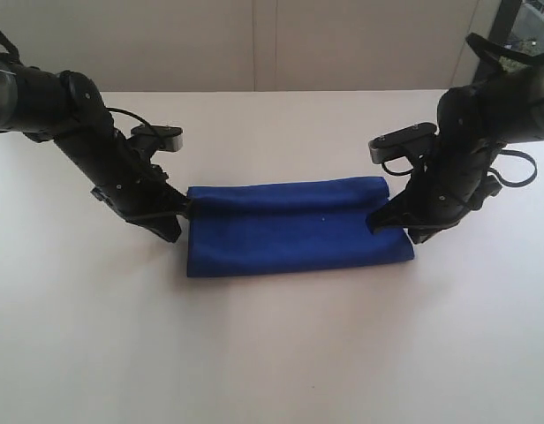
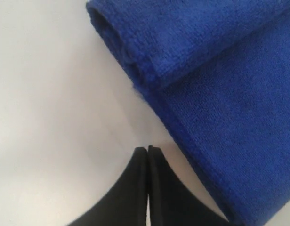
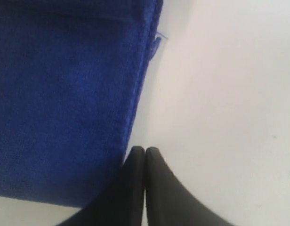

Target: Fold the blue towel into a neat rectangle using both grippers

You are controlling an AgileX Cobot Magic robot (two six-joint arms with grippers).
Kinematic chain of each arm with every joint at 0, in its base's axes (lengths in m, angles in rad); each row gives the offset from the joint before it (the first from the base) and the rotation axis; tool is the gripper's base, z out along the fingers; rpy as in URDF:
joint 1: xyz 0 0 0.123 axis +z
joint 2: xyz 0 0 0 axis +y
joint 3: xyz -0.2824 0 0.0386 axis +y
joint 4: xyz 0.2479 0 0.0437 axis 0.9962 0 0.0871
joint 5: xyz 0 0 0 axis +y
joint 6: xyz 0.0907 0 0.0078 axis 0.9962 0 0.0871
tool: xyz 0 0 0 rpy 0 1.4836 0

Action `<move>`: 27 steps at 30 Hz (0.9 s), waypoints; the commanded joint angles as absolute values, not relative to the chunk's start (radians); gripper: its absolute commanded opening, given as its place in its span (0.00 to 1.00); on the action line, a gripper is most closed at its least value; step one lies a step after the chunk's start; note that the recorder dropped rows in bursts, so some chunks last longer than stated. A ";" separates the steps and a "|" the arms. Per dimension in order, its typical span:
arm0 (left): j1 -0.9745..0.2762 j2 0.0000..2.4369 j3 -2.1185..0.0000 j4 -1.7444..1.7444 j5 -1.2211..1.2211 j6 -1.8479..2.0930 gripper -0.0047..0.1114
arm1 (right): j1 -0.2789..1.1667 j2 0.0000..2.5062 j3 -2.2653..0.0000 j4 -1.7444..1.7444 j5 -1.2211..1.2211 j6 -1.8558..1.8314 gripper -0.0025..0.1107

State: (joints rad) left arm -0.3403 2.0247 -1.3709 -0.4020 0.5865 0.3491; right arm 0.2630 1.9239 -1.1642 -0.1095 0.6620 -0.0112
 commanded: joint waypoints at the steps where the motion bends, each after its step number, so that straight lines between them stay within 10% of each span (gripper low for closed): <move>1: -0.340 2.026 -1.367 -0.418 0.594 0.358 0.04 | 0.257 1.929 -1.162 -0.103 0.657 -0.022 0.02; 27: -0.340 2.071 -1.367 -0.530 0.464 0.479 0.04 | 0.259 1.945 -1.162 0.076 0.704 -0.194 0.02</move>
State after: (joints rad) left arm -0.3403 2.0627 -1.3709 -0.5346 0.4496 0.4702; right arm 0.2611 1.9468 -1.1642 0.0998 0.7089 -0.1850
